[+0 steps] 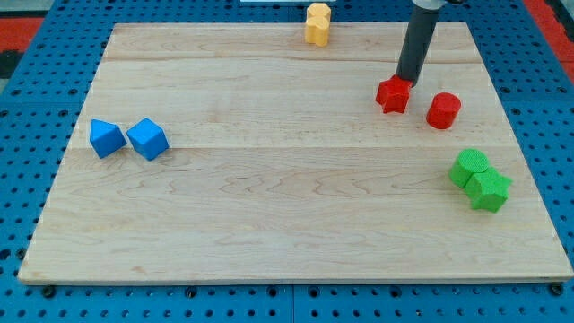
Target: Push the red circle into the red star
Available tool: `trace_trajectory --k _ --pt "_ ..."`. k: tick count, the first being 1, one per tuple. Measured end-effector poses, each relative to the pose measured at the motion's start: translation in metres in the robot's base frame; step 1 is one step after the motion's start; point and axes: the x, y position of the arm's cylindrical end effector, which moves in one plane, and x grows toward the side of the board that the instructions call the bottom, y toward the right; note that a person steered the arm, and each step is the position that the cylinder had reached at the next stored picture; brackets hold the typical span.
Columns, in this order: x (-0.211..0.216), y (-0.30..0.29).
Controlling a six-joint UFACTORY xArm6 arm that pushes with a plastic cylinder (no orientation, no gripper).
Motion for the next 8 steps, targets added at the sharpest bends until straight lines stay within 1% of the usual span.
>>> trace_trajectory --k 2,4,5,6,7,8 --pt "0.01 -0.047" --pt "0.01 -0.069" --pt "0.01 -0.092" --pt "0.005 -0.026" --pt "0.003 0.068" --pt "0.029 0.155"
